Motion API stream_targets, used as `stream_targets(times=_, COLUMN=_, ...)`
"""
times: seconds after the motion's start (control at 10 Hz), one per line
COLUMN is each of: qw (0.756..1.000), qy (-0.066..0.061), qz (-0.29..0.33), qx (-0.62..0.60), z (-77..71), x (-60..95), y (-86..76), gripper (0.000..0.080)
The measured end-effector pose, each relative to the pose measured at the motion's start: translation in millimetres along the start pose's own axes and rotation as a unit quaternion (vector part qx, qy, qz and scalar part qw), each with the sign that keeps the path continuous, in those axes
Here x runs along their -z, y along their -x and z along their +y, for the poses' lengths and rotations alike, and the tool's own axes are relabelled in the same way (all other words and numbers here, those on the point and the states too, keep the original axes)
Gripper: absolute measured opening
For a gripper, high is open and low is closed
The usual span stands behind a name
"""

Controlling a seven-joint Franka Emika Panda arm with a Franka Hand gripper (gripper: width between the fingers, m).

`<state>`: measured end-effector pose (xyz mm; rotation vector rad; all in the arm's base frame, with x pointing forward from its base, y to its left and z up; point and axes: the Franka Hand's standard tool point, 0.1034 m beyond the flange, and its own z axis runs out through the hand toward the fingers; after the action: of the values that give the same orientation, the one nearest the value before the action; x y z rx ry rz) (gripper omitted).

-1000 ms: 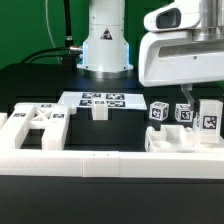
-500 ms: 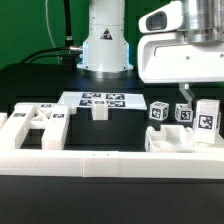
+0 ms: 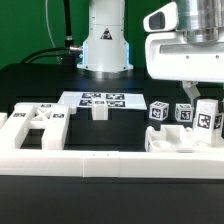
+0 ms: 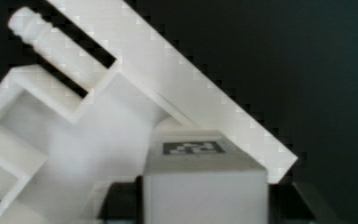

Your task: Assemble chair

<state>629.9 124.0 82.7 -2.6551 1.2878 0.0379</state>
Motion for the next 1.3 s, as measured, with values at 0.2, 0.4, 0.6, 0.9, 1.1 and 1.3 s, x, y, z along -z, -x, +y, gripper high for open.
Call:
stream_targets(times=0.2, qw=0.996, qy=-0.014, qz=-0.008, qx=-0.085, z=-0.3, x=-1.1, y=-0.2, gripper=0.0297)
stream_targets(times=0.4, qw=0.98, qy=-0.023, qz=-0.021, qx=-0.196, z=-2.4, x=-1.3, y=2.0, gripper=0.0297)
stream_targets(times=0.6, qw=0.972, qy=-0.028, qz=-0.026, qx=-0.231, z=-3.2, x=-1.3, y=2.0, gripper=0.0296)
stream_targets(times=0.9, qw=0.984, qy=-0.025, qz=-0.026, qx=-0.175, z=-1.8, x=-0.5, y=0.0, gripper=0.0555)
stream_targets(times=1.1, qw=0.991, qy=-0.026, qz=-0.025, qx=-0.127, z=-1.5, x=-0.9, y=0.4, gripper=0.0628)
stream_targets(times=1.3, qw=0.998, qy=-0.027, qz=-0.023, qx=-0.055, z=-1.3, x=-0.9, y=0.2, gripper=0.0645)
